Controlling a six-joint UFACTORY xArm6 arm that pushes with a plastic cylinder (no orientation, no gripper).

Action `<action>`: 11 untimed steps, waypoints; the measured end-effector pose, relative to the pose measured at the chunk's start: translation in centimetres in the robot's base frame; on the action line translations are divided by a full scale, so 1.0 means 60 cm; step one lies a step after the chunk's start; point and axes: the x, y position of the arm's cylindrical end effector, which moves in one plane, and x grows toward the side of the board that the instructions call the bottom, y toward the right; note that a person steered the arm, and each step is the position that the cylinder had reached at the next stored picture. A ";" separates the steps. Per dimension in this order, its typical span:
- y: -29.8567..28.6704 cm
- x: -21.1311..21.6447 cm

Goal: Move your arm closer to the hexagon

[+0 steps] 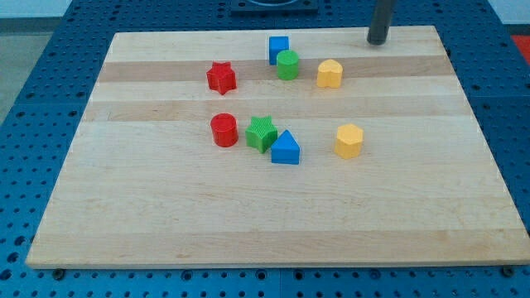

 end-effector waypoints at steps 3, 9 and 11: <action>0.000 0.132; 0.000 0.297; -0.017 0.378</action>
